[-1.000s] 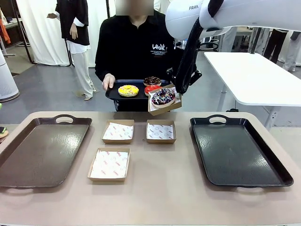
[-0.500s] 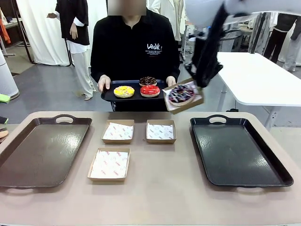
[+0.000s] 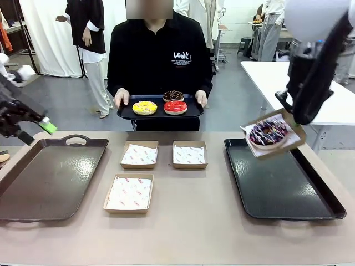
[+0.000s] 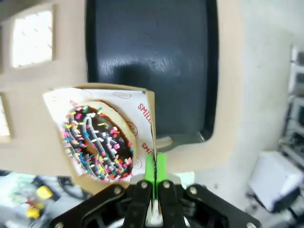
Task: Individually package the donuts and arrange them on the tray.
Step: Place the picked Paper togo box on the Handle tray while simultaneously picking up another Paper togo box from the table with the other hand.
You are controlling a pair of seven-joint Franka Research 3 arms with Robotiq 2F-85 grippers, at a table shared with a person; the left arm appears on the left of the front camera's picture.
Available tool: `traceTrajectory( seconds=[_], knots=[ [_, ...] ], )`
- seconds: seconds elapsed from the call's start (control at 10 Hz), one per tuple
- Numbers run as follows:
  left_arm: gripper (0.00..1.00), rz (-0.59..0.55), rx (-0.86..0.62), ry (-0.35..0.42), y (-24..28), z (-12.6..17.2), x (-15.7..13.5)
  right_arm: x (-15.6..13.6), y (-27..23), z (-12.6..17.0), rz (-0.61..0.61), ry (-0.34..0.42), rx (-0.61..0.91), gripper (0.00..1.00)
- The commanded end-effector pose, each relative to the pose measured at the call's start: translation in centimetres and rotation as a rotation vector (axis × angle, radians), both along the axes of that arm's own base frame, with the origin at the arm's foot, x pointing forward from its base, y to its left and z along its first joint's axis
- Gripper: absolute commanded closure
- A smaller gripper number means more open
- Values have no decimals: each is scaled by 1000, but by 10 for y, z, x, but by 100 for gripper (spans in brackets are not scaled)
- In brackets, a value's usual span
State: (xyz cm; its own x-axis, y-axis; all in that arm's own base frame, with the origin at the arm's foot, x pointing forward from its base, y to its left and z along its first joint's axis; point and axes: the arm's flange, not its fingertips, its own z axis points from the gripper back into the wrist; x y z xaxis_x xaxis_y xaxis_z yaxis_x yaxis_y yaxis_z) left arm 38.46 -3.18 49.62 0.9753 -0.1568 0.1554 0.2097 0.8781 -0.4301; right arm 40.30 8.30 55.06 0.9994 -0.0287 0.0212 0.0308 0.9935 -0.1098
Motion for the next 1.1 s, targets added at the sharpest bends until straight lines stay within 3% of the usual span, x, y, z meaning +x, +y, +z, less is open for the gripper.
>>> traceTrajectory(
  seconds=[0.0,0.2,0.5,1.0],
  knots=[
    [0,-2,134,9,-36,1,20,-6,-15,-25,-7,31,21,99],
    [0,14,217,-36,-80,-2,31,-8,-24,-54,7,34,65,99],
    [0,85,286,-58,-123,-24,44,-7,-31,-75,17,54,69,99],
    [0,111,379,-9,-186,-99,27,-8,-24,-65,-13,61,31,99]
  ],
)
